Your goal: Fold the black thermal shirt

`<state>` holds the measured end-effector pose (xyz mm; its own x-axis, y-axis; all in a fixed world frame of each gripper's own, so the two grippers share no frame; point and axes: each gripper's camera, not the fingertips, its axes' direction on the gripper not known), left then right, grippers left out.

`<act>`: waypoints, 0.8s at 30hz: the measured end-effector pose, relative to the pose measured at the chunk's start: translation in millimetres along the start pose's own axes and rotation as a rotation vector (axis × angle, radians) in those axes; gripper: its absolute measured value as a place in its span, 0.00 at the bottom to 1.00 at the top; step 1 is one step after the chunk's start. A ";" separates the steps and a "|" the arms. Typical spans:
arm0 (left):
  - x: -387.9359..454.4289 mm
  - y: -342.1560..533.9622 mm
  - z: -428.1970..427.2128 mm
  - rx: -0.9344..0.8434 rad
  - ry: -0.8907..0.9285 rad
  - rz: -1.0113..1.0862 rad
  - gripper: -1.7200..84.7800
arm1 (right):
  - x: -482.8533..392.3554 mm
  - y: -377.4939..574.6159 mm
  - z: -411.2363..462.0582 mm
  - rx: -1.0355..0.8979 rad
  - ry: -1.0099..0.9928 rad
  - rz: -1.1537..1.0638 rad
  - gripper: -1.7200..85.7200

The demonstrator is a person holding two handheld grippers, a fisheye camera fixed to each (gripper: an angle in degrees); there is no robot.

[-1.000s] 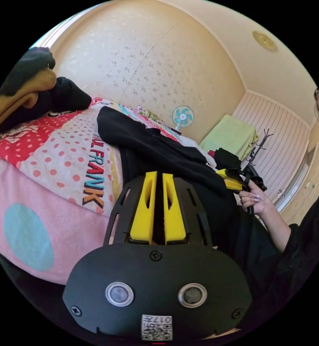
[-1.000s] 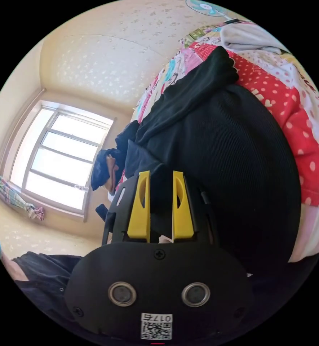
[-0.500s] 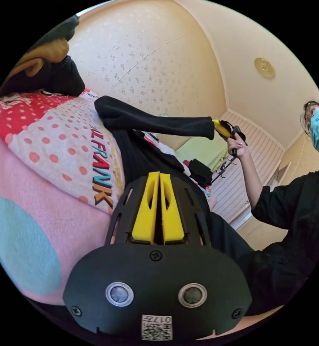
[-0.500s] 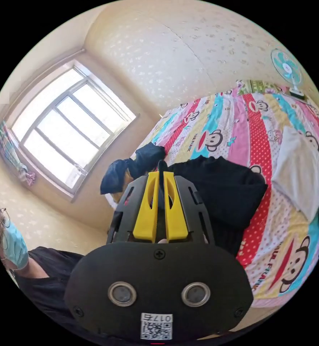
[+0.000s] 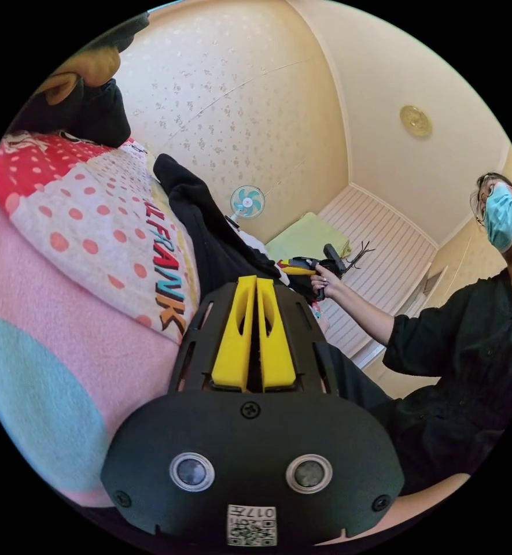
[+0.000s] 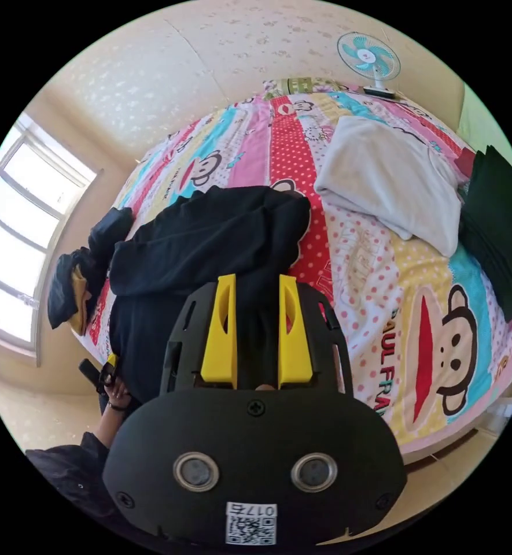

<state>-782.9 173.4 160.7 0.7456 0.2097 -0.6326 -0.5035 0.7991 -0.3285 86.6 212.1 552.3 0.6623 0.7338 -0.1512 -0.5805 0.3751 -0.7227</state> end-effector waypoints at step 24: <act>72.4 -7.5 14.9 -0.265 -0.564 -0.199 0.16 | 38.8 154.7 -39.7 -0.346 -0.079 0.005 0.09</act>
<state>-718.6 191.0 127.9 0.9139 0.3932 -0.1007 -0.3692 0.7024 -0.6086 41.3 276.1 407.9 0.6131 0.7820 -0.1125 -0.3801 0.1672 -0.9097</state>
